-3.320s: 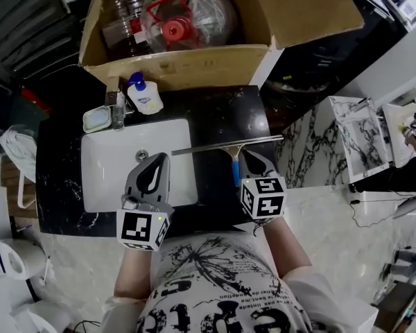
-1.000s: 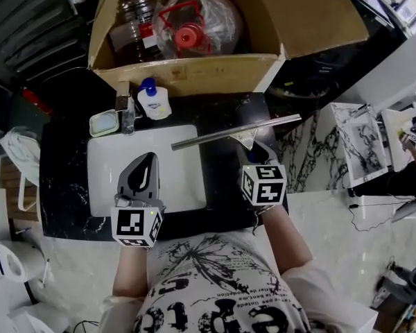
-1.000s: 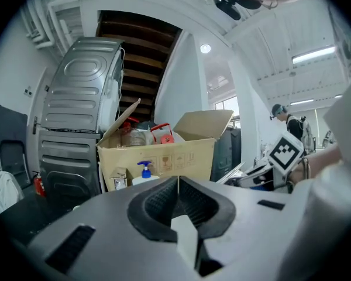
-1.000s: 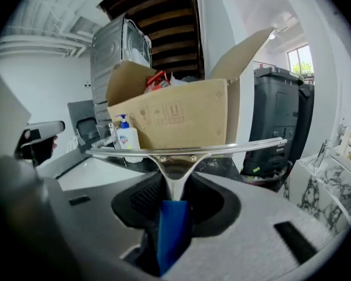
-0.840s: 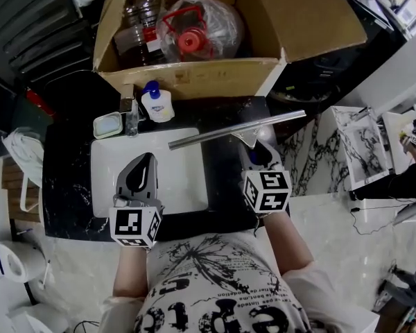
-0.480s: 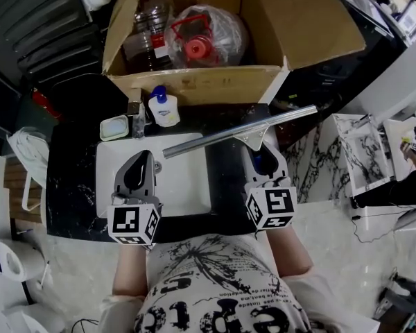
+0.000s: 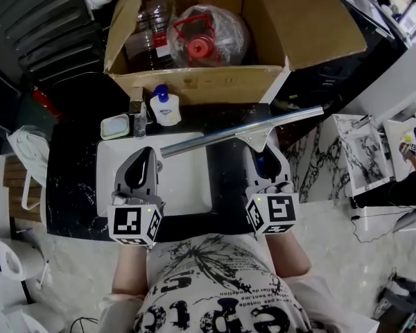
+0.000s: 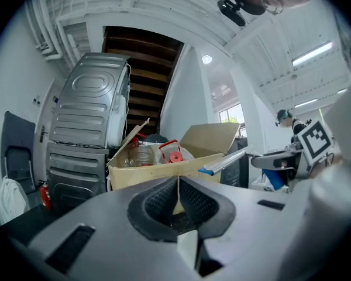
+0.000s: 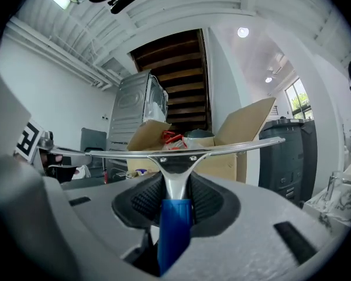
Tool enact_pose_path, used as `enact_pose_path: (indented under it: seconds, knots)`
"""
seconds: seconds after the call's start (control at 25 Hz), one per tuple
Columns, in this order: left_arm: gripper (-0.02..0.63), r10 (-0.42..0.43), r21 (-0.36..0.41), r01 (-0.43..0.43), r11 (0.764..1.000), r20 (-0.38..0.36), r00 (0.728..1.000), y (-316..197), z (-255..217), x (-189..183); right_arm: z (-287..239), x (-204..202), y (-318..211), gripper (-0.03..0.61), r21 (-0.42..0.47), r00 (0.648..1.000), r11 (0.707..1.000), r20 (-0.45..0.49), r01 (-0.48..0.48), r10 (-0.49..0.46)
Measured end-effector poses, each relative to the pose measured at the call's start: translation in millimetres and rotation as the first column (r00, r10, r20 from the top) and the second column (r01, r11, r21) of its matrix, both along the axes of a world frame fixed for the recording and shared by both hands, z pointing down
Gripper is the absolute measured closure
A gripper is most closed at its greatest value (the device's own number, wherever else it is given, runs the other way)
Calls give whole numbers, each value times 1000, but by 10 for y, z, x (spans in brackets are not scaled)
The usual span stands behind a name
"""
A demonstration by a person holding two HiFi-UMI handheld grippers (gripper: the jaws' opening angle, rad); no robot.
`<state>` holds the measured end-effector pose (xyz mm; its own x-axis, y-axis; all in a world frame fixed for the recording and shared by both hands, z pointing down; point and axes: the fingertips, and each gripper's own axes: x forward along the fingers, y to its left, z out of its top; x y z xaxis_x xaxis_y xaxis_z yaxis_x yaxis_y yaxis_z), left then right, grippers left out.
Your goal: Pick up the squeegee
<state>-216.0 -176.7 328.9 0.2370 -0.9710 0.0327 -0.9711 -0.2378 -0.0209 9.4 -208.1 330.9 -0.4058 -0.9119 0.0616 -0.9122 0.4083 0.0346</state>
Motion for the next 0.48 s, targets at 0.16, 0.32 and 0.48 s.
enact_pose_path:
  seconds: [0.16,0.32,0.48]
  knots:
    - [601,4,2,-4,1000,6,1000,-5,-12,25,28,12,-5,459,-15,1000,1000,8,-6,6]
    - [601,10,4,-10,1000,16,1000,-6,-12,45,47,18,-2,459,-23,1000,1000,10,-11,11]
    - [601,9,8,-9,1000,26,1000,-5,-28,69,46,32,-7,459,-27,1000,1000,5,-12,13]
